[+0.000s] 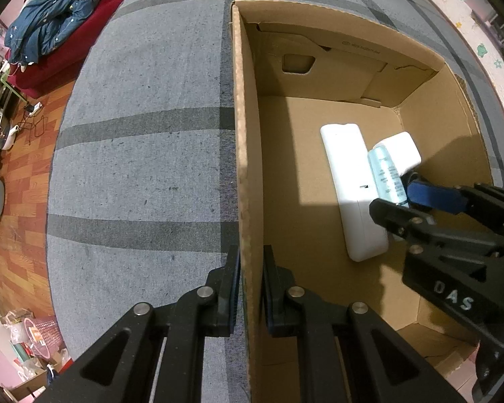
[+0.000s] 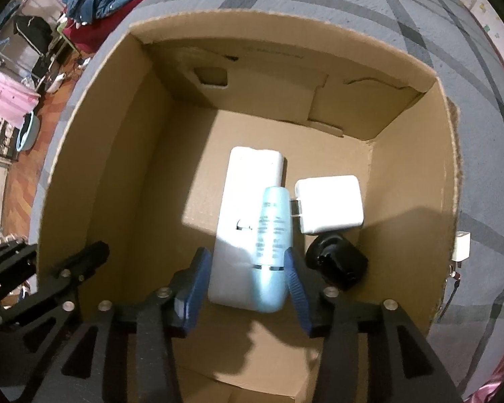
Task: Organize rigid objects
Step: 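Lower the tube beside the remote and open the right gripper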
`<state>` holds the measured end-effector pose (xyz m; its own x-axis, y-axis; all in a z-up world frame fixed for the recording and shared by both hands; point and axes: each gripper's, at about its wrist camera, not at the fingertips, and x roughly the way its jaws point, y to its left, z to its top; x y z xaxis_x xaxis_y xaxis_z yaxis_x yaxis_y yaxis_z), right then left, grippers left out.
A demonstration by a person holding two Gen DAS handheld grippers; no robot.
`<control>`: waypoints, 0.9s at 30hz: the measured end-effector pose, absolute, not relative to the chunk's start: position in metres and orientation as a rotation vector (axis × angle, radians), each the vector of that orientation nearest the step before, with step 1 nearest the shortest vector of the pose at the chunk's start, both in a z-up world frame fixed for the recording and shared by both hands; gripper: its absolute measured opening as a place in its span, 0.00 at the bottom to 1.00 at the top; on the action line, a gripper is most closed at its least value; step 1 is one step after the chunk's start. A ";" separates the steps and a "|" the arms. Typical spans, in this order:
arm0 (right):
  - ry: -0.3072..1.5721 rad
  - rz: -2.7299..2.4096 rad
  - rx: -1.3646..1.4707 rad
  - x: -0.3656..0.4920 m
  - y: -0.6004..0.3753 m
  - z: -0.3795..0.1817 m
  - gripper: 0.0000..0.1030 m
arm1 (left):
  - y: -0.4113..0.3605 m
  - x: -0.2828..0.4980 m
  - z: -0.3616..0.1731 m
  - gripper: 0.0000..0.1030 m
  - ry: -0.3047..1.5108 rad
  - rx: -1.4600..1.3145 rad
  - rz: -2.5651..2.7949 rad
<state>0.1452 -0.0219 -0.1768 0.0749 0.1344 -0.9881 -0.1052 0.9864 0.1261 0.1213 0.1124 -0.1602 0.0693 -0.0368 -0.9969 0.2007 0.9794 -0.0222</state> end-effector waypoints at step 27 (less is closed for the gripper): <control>1.375 0.140 0.030 0.142 -0.043 -0.118 0.83 | 0.110 0.122 -0.161 0.12 1.493 0.149 -0.166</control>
<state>0.1416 -0.0425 -0.1185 0.1873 0.1169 -0.9753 -0.0822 0.9913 0.1030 0.1216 0.1096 -0.1607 0.0699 -0.0185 -0.9974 0.2016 0.9795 -0.0040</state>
